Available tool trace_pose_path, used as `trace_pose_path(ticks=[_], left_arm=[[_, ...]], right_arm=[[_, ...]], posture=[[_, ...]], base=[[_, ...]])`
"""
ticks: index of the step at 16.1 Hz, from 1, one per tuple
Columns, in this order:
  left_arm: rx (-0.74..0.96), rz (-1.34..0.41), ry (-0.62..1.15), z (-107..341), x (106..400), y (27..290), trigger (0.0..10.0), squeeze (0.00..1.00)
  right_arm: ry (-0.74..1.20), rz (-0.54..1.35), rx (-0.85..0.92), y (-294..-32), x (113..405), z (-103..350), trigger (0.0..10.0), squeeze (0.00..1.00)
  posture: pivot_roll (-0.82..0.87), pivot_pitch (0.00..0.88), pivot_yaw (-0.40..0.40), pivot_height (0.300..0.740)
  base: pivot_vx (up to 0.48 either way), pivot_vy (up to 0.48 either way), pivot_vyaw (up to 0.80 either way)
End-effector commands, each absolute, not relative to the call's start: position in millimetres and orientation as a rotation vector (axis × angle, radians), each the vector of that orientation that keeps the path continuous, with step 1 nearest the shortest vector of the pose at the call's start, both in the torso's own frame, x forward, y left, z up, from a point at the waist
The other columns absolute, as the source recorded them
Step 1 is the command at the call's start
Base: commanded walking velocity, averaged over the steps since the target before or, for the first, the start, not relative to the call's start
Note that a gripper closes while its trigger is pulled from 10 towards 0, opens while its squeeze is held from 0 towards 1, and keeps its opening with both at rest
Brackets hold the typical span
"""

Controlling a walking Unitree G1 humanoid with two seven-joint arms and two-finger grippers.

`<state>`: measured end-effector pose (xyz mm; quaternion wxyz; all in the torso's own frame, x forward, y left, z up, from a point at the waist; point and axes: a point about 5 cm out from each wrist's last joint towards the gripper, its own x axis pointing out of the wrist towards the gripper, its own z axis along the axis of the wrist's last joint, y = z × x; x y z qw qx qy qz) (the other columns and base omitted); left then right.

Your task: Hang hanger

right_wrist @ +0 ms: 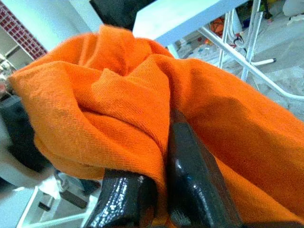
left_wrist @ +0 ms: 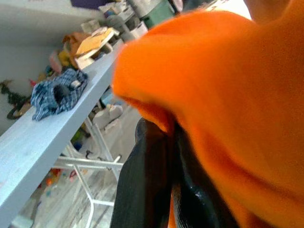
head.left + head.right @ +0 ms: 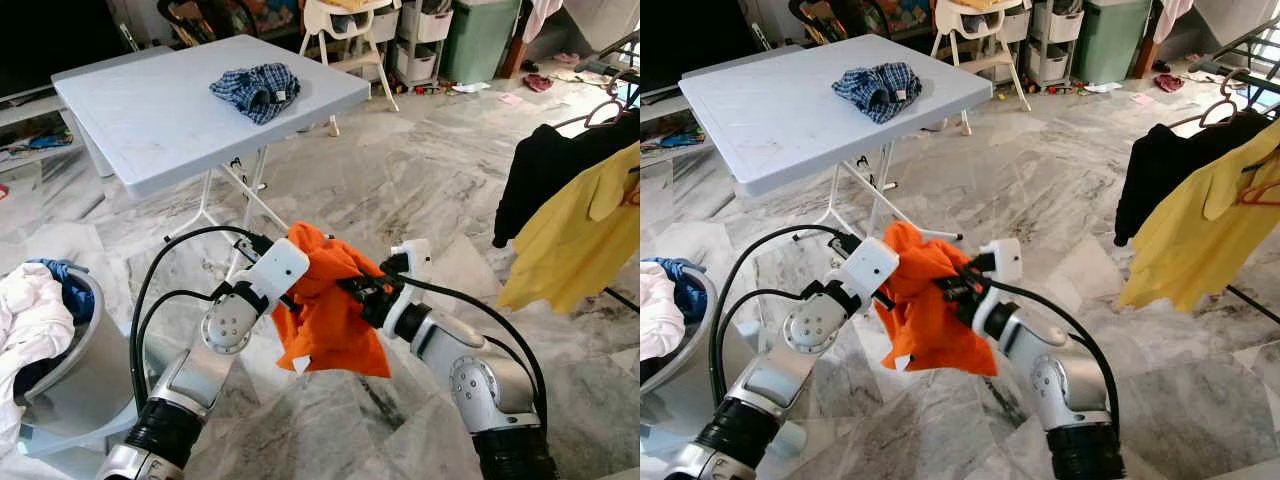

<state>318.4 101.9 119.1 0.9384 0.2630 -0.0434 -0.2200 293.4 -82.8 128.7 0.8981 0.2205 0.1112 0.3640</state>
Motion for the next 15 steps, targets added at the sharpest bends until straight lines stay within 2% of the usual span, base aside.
trace_pose_path(ticks=[1,2,5,8,12,15], left_arm=[[0.449,-0.436,-0.059,118,320,106,10.0,1.00],[0.364,-0.429,-0.042,118,320,109,10.0,1.00],[0.313,-0.436,-0.037,118,319,111,10.0,1.00],[0.166,-0.391,-0.083,124,304,119,10.0,1.00],[0.330,-0.439,0.049,94,290,129,10.0,1.00],[0.369,-0.468,0.045,97,287,127,10.0,1.00]], right_arm=[[0.202,0.784,0.460,-76,290,140,0.0,0.00],[0.213,0.783,0.452,-76,289,138,0.0,0.00],[0.228,0.753,0.482,-75,289,138,0.0,0.00],[0.232,0.654,0.526,-65,290,133,0.0,0.00],[0.212,0.531,0.537,-60,300,134,0.0,0.00],[0.176,0.443,0.492,-62,314,139,0.0,0.00]], posture=[[-0.07,0.000,0.056,0.740],[-0.07,0.000,0.054,0.740],[-0.07,0.000,0.052,0.740],[-0.06,0.000,0.047,0.740],[-0.06,0.000,0.039,0.740],[-0.06,0.000,0.034,0.740]], base=[[0.000,0.000,0.00],[0.000,0.000,0.00],[0.000,0.000,0.00],[0.000,0.000,0.00],[0.000,0.000,0.00],[0.000,0.000,0.00]])
